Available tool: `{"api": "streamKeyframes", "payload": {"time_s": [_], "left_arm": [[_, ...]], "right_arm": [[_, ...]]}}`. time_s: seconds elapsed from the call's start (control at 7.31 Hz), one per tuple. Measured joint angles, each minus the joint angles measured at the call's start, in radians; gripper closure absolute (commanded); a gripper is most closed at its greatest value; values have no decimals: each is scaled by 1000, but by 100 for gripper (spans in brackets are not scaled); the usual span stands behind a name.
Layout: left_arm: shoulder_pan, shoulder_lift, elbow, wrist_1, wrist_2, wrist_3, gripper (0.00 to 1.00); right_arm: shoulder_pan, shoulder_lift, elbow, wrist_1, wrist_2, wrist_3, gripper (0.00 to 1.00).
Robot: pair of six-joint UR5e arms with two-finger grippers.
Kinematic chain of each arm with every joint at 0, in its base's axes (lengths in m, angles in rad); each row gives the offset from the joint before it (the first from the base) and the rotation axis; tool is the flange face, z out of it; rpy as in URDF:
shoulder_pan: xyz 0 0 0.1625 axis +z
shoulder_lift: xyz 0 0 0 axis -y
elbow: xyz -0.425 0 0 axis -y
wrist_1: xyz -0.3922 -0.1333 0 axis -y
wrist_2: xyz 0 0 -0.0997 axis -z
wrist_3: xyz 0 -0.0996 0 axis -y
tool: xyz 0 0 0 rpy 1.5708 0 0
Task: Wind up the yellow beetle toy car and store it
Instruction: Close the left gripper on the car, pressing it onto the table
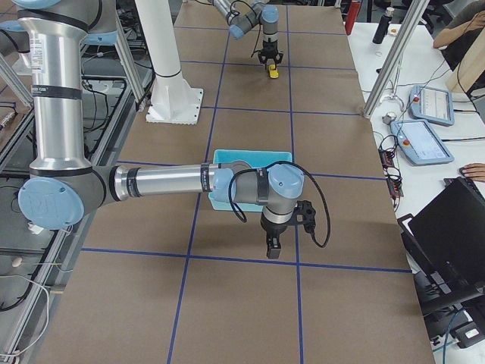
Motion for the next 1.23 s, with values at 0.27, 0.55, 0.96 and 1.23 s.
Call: {"api": "streamKeyframes", "payload": {"time_s": [0.27,0.55,0.96,1.23], "left_arm": [[-13,-7,23,-1,-6,-44,0],[-33,-23,72,-9,-7,-78,1],[-43,-60,123,-14,-51,-126,7],[-41,-75,146,-21,-80,-147,10]], "right_arm": [[0,0,0,0,0,0,0],[0,0,0,0,0,0,0],[0,-5,0,1,1,-1,0],[0,-5,0,2,1,-2,0]]}}
